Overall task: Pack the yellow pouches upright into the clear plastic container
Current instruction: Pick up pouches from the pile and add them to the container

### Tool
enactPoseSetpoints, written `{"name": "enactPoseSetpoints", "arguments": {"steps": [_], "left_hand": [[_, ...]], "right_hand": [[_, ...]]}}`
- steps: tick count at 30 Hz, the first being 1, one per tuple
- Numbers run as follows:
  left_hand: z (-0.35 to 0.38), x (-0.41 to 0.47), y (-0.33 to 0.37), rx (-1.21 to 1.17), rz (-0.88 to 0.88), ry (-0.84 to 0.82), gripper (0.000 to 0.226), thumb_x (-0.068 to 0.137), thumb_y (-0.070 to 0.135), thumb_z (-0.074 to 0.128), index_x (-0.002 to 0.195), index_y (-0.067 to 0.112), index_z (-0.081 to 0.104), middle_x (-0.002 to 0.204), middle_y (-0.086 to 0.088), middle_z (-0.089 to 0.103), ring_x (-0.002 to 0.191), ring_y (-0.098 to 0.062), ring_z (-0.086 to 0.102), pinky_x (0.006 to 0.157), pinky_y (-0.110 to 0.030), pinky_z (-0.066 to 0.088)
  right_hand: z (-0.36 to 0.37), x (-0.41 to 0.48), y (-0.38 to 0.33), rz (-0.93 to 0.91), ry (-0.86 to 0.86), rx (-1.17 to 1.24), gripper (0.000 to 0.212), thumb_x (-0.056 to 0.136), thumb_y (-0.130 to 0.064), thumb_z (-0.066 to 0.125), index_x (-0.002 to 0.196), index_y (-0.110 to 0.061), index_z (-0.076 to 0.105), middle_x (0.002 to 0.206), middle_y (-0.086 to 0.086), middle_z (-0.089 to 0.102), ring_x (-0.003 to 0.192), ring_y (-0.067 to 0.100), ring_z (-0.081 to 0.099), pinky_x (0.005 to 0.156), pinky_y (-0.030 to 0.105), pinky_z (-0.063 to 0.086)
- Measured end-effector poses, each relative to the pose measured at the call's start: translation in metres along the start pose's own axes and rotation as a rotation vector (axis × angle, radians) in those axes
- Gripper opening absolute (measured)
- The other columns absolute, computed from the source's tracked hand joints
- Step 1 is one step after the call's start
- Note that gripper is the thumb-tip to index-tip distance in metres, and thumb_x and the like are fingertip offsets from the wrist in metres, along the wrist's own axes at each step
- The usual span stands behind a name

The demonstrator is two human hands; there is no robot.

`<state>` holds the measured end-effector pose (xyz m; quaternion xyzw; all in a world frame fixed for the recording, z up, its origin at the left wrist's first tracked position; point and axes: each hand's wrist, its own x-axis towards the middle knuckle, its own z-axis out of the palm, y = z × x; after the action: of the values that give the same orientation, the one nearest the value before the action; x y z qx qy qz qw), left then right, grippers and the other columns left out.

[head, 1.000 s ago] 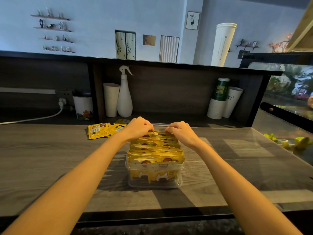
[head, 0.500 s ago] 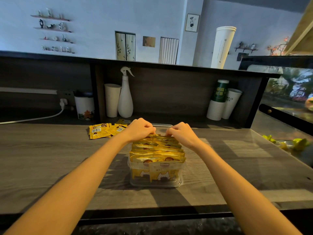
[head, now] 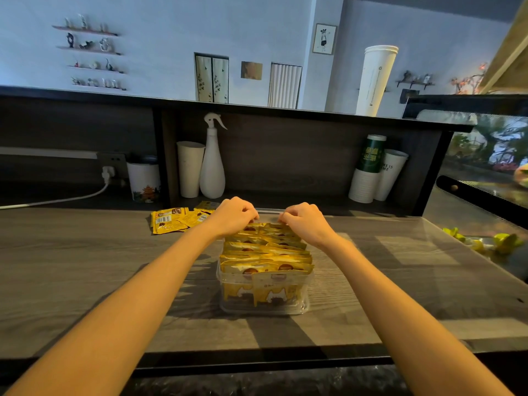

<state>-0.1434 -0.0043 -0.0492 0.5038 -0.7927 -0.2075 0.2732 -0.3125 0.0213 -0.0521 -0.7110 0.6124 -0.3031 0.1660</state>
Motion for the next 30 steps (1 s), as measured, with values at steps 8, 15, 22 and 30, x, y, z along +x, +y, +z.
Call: {"name": "enactPoseSetpoints", "arguments": {"steps": [8, 15, 22, 30], "left_hand": [[-0.045, -0.021, -0.009, 0.182, -0.037, 0.251, 0.028, 0.093, 0.015, 0.044, 0.1, 0.008, 0.07, 0.101, -0.011, 0.069, 0.091, -0.023, 0.06, 0.082, -0.034, 0.047], [-0.103, -0.06, -0.061, 0.359, -0.213, 0.362, 0.025, 0.089, 0.018, 0.045, 0.092, 0.014, 0.07, 0.104, -0.014, 0.067, 0.098, -0.036, 0.06, 0.085, -0.042, 0.05], [-0.116, -0.083, -0.121, 0.433, -0.351, 0.282, 0.027, 0.089, 0.015, 0.047, 0.104, 0.011, 0.069, 0.113, -0.019, 0.064, 0.107, -0.038, 0.057, 0.087, -0.041, 0.046], [-0.1, -0.055, -0.178, 0.323, -0.445, 0.141, 0.028, 0.087, 0.007, 0.048, 0.11, 0.008, 0.065, 0.117, -0.017, 0.062, 0.108, -0.034, 0.057, 0.092, -0.039, 0.047]], "right_hand": [[0.011, 0.006, -0.048, -0.229, 0.154, -0.11, 0.029, 0.095, -0.017, 0.044, 0.106, -0.006, 0.069, 0.105, 0.009, 0.071, 0.097, 0.021, 0.064, 0.089, 0.038, 0.052], [0.053, 0.015, -0.115, -0.311, 0.145, -0.196, 0.029, 0.09, -0.012, 0.044, 0.099, -0.001, 0.069, 0.102, 0.015, 0.068, 0.097, 0.03, 0.061, 0.086, 0.044, 0.05], [0.127, 0.028, -0.172, -0.242, -0.005, -0.145, 0.033, 0.089, -0.007, 0.044, 0.118, 0.0, 0.056, 0.124, 0.018, 0.058, 0.116, 0.036, 0.051, 0.093, 0.04, 0.043], [0.204, 0.063, -0.159, 0.027, -0.075, -0.119, 0.039, 0.088, -0.008, 0.048, 0.126, 0.004, 0.047, 0.135, 0.021, 0.044, 0.126, 0.038, 0.041, 0.101, 0.045, 0.039]]}}
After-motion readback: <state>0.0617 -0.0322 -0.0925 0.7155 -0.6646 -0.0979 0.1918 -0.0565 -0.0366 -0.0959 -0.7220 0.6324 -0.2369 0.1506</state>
